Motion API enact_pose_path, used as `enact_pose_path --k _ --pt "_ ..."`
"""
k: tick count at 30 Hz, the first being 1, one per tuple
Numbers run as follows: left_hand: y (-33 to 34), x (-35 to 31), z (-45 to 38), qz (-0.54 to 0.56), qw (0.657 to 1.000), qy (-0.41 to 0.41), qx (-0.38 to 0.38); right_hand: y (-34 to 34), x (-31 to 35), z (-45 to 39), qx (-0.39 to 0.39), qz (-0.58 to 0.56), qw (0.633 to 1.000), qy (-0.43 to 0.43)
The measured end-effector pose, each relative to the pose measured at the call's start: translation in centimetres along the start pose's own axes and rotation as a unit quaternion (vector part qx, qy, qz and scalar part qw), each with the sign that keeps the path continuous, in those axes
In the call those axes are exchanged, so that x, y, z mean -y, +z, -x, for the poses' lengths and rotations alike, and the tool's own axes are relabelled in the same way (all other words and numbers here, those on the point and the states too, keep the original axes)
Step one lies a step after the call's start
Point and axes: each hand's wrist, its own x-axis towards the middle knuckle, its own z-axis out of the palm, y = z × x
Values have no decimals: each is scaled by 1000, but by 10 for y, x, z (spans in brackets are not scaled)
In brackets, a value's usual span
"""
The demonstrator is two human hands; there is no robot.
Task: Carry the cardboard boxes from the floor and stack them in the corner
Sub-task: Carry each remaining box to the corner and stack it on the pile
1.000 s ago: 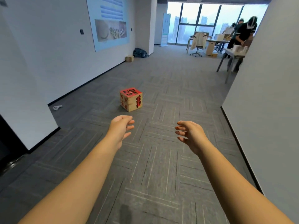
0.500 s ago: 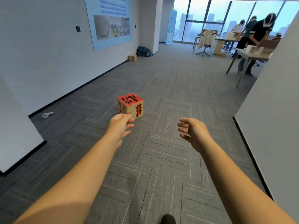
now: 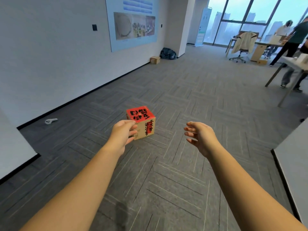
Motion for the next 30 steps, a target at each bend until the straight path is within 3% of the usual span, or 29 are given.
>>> enact_pose_path --k 18,30 --pt "87 -83 -404 -11 999 -31 -37 96 79 -410 20 48 998 30" --pt "122 -37 -643 21 981 -115 -158 149 53 -685 78 103 984 120"
